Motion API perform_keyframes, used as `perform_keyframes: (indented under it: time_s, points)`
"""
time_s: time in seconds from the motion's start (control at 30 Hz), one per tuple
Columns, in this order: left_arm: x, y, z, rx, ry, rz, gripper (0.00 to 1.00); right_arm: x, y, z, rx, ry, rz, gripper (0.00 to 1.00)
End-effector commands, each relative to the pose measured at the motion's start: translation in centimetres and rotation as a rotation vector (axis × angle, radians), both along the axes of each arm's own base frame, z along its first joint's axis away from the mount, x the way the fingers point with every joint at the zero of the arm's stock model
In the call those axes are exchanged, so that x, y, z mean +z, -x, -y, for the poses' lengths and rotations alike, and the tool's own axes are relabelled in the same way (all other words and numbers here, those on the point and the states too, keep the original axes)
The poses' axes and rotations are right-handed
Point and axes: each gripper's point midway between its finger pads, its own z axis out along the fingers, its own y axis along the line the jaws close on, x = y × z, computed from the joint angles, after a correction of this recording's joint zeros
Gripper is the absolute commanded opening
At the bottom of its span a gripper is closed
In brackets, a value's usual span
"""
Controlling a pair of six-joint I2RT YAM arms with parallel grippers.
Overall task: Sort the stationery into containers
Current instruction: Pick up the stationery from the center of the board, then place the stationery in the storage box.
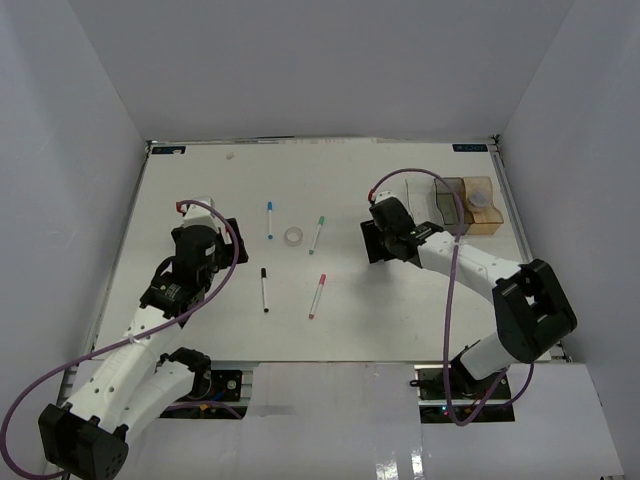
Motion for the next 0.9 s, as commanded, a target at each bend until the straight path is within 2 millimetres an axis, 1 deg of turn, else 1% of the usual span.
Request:
perform_keyframes:
  time_s: [0.0, 0.03, 0.07, 0.13, 0.17, 0.2, 0.23, 0.27, 0.3, 0.33, 0.37, 0.43, 0.47, 0.5, 0.53, 0.57, 0.6, 0.63, 0.67, 0.7, 0.77, 0.8, 0.83, 0.87]
  points:
    - [0.9, 0.0, 0.1, -0.002, 0.025, 0.028, 0.98, 8.3, -4.1, 1.7, -0.095, -0.063, 0.213, 0.47]
    - [0.9, 0.0, 0.1, -0.003, 0.026, 0.028, 0.98, 9.8, -4.5, 2.5, -0.112, -0.073, 0.244, 0.47]
    - [1.0, 0.0, 0.2, -0.006, 0.029, 0.032, 0.98, 11.1, -5.6, 4.6, -0.172, -0.079, 0.267, 0.47]
    - [1.1, 0.0, 0.2, -0.009, 0.032, 0.035, 0.98, 12.6, -6.6, 7.0, -0.236, -0.092, 0.291, 0.47]
    - [1.1, 0.1, 0.2, -0.011, 0.034, 0.036, 0.98, 13.5, -7.5, 9.7, -0.310, -0.094, 0.305, 0.48]
    - [1.3, 0.1, 0.2, -0.011, 0.036, 0.042, 0.98, 14.0, -7.9, 11.2, -0.350, -0.097, 0.315, 0.48]
    - [1.4, 0.2, 0.3, -0.016, 0.039, 0.045, 0.98, 14.3, -8.3, 12.5, -0.386, -0.101, 0.323, 0.48]
    - [1.5, 0.2, 0.4, -0.021, 0.044, 0.049, 0.98, 14.5, -8.7, 15.2, -0.463, -0.101, 0.332, 0.48]
    - [1.6, 0.3, 0.3, -0.021, 0.046, 0.054, 0.98, 15.0, -9.1, 16.5, -0.499, -0.104, 0.343, 0.48]
    - [1.7, 0.3, 0.4, -0.022, 0.049, 0.055, 0.98, 14.6, -9.4, 17.6, -0.530, -0.101, 0.332, 0.48]
    - [1.7, 0.3, 0.4, -0.023, 0.048, 0.058, 0.98, 14.6, -9.6, 19.7, -0.584, -0.098, 0.332, 0.48]
    - [1.8, 0.4, 0.4, -0.023, 0.051, 0.059, 0.98, 14.1, -10.3, 21.2, -0.626, -0.096, 0.320, 0.48]
    - [1.9, 0.4, 0.4, -0.023, 0.053, 0.064, 0.98, 13.8, -10.3, 23.1, -0.676, -0.087, 0.317, 0.48]
    - [1.9, 0.4, 0.4, -0.027, 0.052, 0.063, 0.98, 13.0, -10.6, 23.8, -0.696, -0.079, 0.297, 0.48]
    - [2.0, 0.5, 0.4, -0.028, 0.056, 0.069, 0.98, 12.8, -10.8, 24.9, -0.722, -0.078, 0.295, 0.48]
    - [1.9, 0.5, 0.4, -0.026, 0.055, 0.068, 0.98, 12.5, -10.9, 25.4, -0.733, -0.072, 0.289, 0.48]
    - [2.1, 0.5, 0.4, -0.029, 0.055, 0.072, 0.98, 11.5, -11.2, 25.9, -0.743, -0.064, 0.265, 0.48]
    - [2.1, 0.5, 0.5, -0.030, 0.055, 0.072, 0.98, 11.6, -11.5, 26.6, -0.755, -0.061, 0.266, 0.48]
    - [2.1, 0.5, 0.5, -0.030, 0.056, 0.072, 0.98, 11.3, -11.7, 26.9, -0.761, -0.058, 0.260, 0.48]
    - [2.1, 0.5, 0.6, -0.033, 0.056, 0.070, 0.98, 10.4, -12.0, 27.1, -0.767, -0.050, 0.238, 0.48]
    - [2.1, 0.6, 0.6, -0.033, 0.054, 0.071, 0.98, 10.1, -12.4, 27.8, -0.782, -0.051, 0.234, 0.48]
    - [2.1, 0.6, 0.6, -0.035, 0.054, 0.070, 0.98, 9.3, -12.7, 28.0, -0.787, -0.047, 0.215, 0.48]
    - [2.0, 0.5, 0.6, -0.033, 0.054, 0.069, 0.98, 9.2, -12.9, 28.3, -0.792, -0.047, 0.214, 0.48]
    - [2.1, 0.6, 0.6, -0.033, 0.054, 0.071, 0.98, 8.5, -13.1, 28.4, -0.796, -0.042, 0.198, 0.49]
